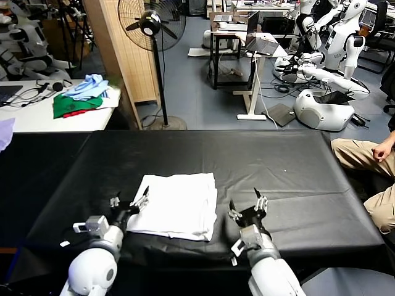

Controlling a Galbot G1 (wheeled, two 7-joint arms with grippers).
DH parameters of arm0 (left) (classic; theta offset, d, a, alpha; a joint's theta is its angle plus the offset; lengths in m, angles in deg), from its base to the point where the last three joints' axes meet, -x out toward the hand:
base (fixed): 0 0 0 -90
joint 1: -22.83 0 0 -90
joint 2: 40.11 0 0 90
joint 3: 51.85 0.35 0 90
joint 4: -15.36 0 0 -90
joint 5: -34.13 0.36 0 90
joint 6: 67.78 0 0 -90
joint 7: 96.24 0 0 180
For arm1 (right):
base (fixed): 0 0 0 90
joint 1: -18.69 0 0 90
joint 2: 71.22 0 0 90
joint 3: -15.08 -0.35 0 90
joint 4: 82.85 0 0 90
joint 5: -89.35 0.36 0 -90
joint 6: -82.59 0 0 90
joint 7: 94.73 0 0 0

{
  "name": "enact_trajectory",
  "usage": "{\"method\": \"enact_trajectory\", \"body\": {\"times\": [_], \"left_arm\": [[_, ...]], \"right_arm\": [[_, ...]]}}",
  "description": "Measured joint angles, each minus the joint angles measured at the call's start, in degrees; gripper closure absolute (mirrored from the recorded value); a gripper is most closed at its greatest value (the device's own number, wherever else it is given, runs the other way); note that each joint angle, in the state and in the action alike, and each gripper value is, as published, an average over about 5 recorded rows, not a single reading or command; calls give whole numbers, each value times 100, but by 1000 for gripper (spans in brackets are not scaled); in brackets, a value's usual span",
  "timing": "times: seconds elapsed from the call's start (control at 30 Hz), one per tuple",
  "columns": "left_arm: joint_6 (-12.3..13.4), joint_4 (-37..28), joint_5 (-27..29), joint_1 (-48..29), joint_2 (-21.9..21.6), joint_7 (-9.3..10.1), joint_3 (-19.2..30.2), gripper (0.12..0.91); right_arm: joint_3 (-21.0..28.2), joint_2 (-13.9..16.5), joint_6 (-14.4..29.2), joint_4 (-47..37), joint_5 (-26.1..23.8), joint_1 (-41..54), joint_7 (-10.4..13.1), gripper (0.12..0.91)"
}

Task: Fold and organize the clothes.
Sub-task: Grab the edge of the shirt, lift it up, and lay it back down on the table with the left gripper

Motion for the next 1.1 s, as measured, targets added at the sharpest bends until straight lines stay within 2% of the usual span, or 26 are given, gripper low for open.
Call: {"method": "enact_trajectory", "body": {"times": [0.23,0.53,0.63,0.73,0.87,1.0,1.1], "left_arm": [[-179,-317,-1144,-57,100,-73,-204,232],[-265,-501,-2050,-79,96,-66,-351,232],[-299,-577,-2295,-87,94,-94,-404,263],[-309,-635,-2456,-94,95,-106,-434,383],[-314,-637,-2552,-101,89,-104,-453,601],[-281,-585,-2279,-120,90,-115,-428,821],[-148,-529,-1822,-100,66,-157,-357,893]], "right_arm": [[-208,-84,514,215,462,-493,-86,227],[-262,-105,621,307,604,-580,-170,227],[-270,-110,630,313,605,-581,-191,227],[-285,-110,633,313,607,-565,-202,227],[-295,-124,633,288,608,-531,-202,227],[-298,-168,557,275,570,-527,-149,227],[-320,-186,418,278,516,-525,-90,227]]}}
